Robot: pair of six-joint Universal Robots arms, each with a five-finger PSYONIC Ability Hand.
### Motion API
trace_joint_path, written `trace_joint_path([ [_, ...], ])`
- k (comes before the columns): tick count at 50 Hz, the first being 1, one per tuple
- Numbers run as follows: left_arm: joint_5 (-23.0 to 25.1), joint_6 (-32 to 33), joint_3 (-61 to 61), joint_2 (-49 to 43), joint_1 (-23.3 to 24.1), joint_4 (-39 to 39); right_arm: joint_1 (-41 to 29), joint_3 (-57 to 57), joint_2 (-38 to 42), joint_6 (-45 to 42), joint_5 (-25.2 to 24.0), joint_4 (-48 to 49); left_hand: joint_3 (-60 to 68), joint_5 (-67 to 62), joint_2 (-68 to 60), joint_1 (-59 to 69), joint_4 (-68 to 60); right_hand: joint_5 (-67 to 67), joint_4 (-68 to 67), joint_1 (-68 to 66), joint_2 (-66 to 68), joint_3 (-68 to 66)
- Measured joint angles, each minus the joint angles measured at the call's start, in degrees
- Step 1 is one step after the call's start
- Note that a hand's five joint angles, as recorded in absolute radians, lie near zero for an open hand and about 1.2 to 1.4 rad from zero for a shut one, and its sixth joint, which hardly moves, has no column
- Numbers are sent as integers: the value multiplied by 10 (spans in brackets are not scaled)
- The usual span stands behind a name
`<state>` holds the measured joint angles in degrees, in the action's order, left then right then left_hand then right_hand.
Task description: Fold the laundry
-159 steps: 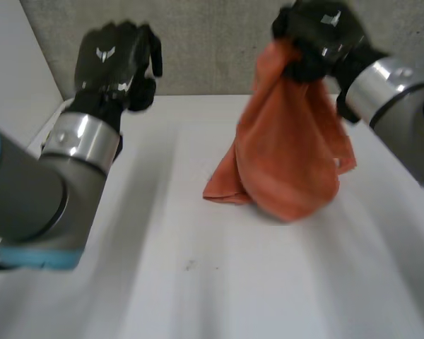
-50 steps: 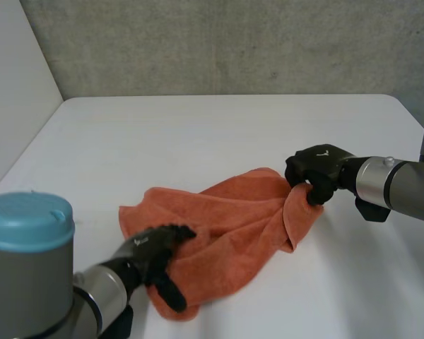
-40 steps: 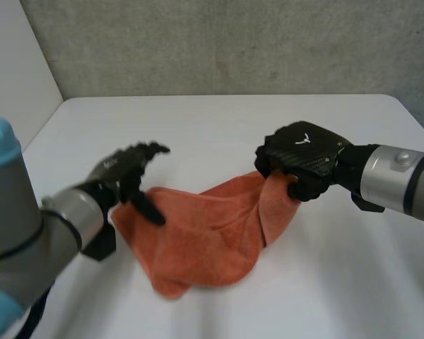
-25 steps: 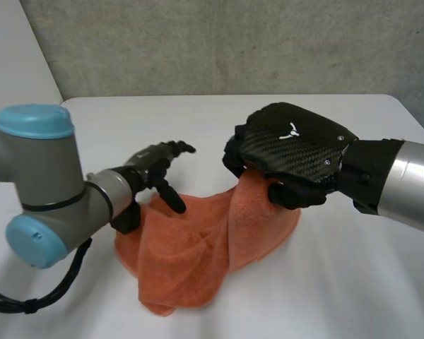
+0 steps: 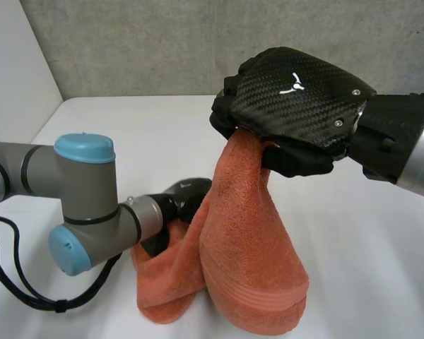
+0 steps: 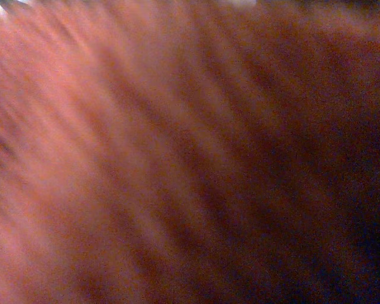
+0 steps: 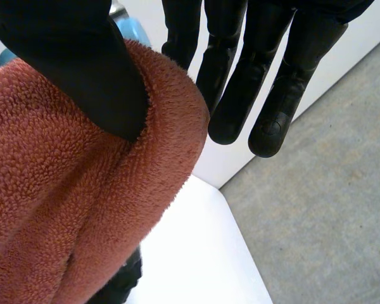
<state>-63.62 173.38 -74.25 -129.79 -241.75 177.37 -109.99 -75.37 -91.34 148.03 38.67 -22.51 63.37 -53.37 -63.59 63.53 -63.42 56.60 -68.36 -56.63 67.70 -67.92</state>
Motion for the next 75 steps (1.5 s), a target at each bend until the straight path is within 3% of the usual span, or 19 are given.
trace_joint_path([
  [3,-21,-1,8,2,0,12,0,2,5,0,1,1,32,-29,-31,24,-32,0,0,0,0,0],
  [4,-78,-2,23,9,-2,44,2,18,38,-1,10,5,47,-41,-45,33,-46,0,0,0,0,0],
  [9,-213,-3,52,48,-19,154,15,75,110,-3,47,28,59,-51,-57,40,-58,0,0,0,0,0],
  [12,-239,-3,57,66,-27,192,18,93,126,-3,58,37,59,-53,-58,40,-59,0,0,0,0,0],
  [15,-272,-2,64,119,-45,283,27,180,182,0,108,77,62,-53,-60,43,-62,0,0,0,0,-1],
  [20,-275,-2,59,190,-58,341,28,290,233,34,152,135,63,-58,-61,46,-62,0,0,0,0,-1],
  [26,-273,-3,22,228,-58,340,27,305,243,110,154,192,63,-58,-62,47,-63,0,0,0,0,-2],
  [37,-276,2,-196,279,-55,309,28,89,203,142,103,276,64,-59,-62,48,-63,-2,9,2,-1,5],
  [41,-277,3,-274,283,-51,303,32,-10,200,112,97,277,64,-59,-62,48,-63,-79,106,75,-98,102],
  [43,-277,4,-311,276,-45,297,34,-69,200,84,98,276,64,-59,-62,48,-63,-227,251,193,-249,246],
  [44,-277,4,-311,276,-45,297,34,-69,200,84,98,276,64,-59,-62,48,-63,-227,251,193,-249,246],
  [46,-276,6,-332,262,-36,287,36,-119,200,52,104,275,64,-59,-62,48,-63,-317,338,263,-325,331],
  [51,-276,8,-336,253,-30,277,37,-136,200,38,111,274,64,-59,-62,48,-63,-351,370,291,-358,365],
  [52,-276,12,-331,245,-25,263,43,-160,199,17,151,266,64,-59,-62,48,-63,-453,472,374,-456,464],
  [57,-276,16,-314,245,-23,250,47,-165,193,19,200,252,64,-59,-62,48,-63,-478,497,396,-475,486],
  [58,-276,17,-305,250,-23,246,49,-167,175,46,245,238,64,-59,-62,48,-63,-496,509,408,-499,506],
  [63,-276,21,-293,269,-22,239,49,-176,140,123,290,224,64,-59,-62,48,-63,-496,509,408,-499,506],
  [64,-276,24,-289,282,-22,237,49,-184,120,181,310,218,64,-59,-62,48,-63,-499,512,410,-499,509],
  [75,-276,45,-292,339,-16,232,42,-213,49,427,368,190,64,-59,-62,48,-63,-518,529,425,-499,533],
])
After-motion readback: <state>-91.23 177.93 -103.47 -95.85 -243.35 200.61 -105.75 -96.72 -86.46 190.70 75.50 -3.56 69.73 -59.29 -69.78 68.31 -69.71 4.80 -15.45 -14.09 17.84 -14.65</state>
